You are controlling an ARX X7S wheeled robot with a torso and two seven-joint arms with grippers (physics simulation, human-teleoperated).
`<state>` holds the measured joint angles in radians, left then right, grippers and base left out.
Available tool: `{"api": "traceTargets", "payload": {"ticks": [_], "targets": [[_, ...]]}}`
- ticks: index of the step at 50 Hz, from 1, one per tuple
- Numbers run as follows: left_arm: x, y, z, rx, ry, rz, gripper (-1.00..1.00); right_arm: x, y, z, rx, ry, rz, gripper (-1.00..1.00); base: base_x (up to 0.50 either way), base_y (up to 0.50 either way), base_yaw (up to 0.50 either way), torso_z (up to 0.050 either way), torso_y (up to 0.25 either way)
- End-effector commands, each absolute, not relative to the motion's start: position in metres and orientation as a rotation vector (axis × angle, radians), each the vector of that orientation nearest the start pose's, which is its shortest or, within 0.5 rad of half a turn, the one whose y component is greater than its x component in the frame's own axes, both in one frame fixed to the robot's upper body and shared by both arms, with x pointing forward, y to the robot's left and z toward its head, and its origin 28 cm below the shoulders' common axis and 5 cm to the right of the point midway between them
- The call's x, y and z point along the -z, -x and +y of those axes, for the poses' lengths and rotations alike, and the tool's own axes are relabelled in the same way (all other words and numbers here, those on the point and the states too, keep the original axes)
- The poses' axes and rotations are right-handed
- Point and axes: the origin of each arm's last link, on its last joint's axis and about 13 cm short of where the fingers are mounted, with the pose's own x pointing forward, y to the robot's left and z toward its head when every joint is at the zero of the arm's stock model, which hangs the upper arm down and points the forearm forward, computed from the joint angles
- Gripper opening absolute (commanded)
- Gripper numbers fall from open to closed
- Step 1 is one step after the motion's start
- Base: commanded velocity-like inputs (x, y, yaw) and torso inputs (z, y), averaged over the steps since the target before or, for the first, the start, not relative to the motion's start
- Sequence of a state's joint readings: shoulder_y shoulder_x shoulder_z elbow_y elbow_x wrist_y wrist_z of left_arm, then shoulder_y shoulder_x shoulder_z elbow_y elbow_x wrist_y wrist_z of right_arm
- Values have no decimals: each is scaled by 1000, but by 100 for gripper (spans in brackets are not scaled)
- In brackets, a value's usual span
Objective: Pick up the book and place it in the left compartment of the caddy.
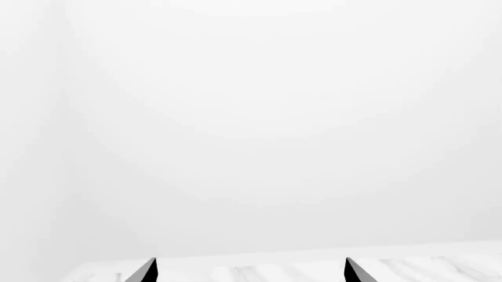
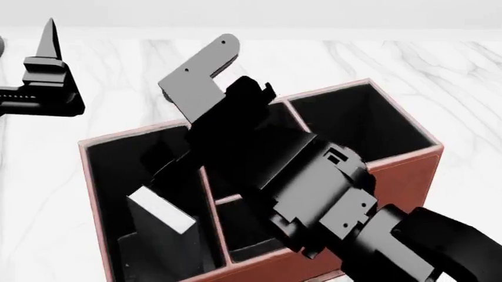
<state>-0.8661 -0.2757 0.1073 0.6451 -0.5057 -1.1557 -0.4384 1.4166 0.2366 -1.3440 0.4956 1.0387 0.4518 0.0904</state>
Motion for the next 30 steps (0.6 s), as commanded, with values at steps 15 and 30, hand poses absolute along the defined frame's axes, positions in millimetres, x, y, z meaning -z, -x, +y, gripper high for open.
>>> {"api": "traceTargets", "payload": {"ticks": [15,30], "targets": [[-271,-262,211,-42,-86,-301,100,-277,-359,-78,-394,201,-32,100,0,0,0,0,0],[-273,-260,211,-39,-82,-310,100,-276,-338,-89,-325,166,-112,100,0,0,0,0,0]]}}
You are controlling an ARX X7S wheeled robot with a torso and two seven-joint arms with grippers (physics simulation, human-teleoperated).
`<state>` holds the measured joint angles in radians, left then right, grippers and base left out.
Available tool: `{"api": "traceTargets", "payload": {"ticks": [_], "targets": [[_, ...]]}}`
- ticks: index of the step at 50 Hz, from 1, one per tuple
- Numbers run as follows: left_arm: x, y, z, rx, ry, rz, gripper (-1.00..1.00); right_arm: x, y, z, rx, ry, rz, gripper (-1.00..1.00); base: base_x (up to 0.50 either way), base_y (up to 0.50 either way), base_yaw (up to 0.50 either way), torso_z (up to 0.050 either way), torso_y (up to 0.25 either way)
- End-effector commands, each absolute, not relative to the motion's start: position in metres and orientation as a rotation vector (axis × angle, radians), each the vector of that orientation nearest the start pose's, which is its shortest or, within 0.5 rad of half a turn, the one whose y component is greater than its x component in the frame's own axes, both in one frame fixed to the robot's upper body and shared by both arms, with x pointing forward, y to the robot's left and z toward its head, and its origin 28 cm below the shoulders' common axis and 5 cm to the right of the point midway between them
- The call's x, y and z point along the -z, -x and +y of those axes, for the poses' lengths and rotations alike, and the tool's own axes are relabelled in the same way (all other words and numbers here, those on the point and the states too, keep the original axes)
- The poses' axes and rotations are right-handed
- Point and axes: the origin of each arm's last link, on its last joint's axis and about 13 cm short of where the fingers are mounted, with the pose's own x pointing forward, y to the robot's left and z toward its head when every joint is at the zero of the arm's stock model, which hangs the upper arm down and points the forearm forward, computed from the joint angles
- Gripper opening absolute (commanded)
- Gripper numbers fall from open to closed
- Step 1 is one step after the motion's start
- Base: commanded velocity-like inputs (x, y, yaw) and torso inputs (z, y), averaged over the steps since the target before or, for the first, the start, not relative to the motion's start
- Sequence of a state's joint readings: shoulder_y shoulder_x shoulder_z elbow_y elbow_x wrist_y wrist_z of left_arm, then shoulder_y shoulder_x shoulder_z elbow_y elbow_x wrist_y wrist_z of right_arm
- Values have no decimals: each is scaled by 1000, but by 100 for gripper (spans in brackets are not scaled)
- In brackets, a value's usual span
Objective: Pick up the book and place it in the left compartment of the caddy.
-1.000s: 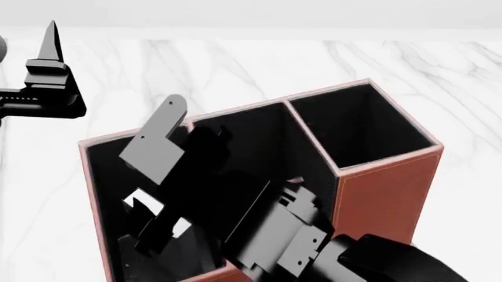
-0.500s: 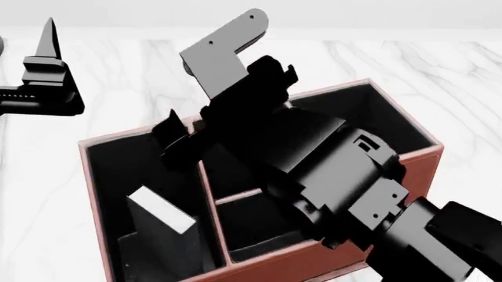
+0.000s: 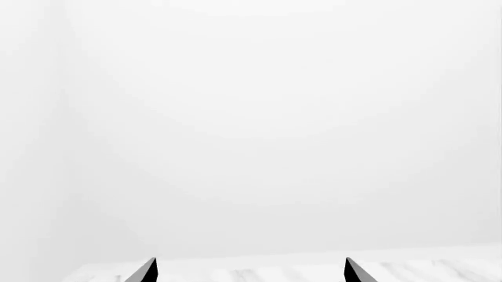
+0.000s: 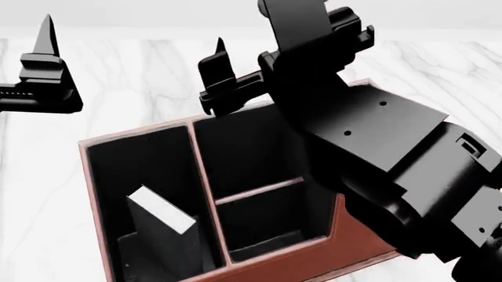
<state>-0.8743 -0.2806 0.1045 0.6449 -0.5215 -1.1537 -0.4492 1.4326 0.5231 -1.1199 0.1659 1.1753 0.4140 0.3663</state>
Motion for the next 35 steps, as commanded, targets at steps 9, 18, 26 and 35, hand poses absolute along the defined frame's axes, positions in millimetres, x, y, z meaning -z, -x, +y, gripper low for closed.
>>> {"api": "traceTargets", "payload": {"ticks": [9,18,26,35], "targets": [[-278,-258,210,-40,-81,-324,100,-282,-328,-94,-209,221,-210,100,0,0,0,0,0],[-279,-257,210,-39,-82,-330,100,-286,-319,-96,-197,224,-240,100,0,0,0,0,0],[-280,-257,209,-38,-84,-334,100,-289,-313,-95,-201,230,-255,100,0,0,0,0,0],[-280,-256,209,-39,-85,-333,100,-294,-308,-95,-198,236,-279,100,0,0,0,0,0]]}}
